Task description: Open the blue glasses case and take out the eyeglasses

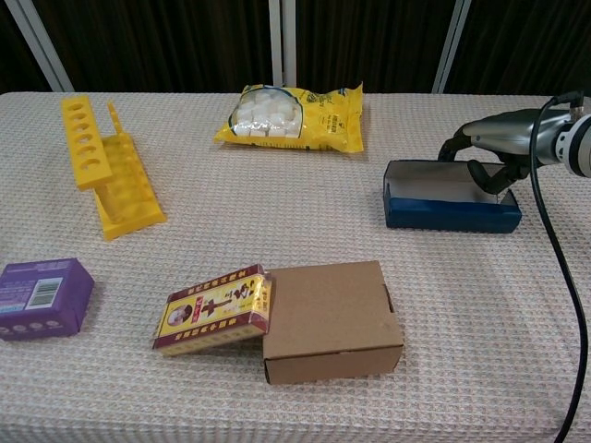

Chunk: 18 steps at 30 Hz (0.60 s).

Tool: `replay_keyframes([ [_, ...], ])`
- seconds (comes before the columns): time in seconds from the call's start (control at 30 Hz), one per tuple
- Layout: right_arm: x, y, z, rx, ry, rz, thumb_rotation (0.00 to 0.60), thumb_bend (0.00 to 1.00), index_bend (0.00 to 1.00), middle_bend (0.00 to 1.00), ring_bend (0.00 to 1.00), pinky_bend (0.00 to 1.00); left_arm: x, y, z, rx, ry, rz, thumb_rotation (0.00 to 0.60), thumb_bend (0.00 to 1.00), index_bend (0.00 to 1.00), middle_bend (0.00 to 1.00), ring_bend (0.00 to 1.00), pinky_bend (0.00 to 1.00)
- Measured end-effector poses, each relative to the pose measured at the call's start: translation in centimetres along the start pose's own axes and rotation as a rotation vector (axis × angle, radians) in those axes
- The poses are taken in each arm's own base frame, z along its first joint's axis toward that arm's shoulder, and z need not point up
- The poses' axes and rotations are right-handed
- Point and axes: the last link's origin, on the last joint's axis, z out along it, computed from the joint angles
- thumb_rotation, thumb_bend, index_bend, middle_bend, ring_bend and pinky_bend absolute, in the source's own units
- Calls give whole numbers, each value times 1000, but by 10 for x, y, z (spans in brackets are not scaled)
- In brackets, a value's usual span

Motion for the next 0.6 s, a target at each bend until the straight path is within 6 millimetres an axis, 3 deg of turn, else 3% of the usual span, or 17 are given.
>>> replay_keyframes([
  [0.13,13,-2,15,-22,48,5,600,772,199,188,0,0,1,0,-1,4,0,2,600,0,204,207,129,140],
  [0.23,19,-2,13,-20,84,8,600,780,198,166,0,0,1,-2,-2,12,-1,3,600,0,205,207,129,140],
  [0.43,15,-4,-16,45,126,14,600,811,260,65,0,0,-1,-3,-1,14,-4,0,600,0,204,207,129,139],
  [0.6,-12,13,-51,72,95,42,600,842,296,34,0,0,-3,3,4,-9,-9,-4,600,0,204,207,129,140],
])
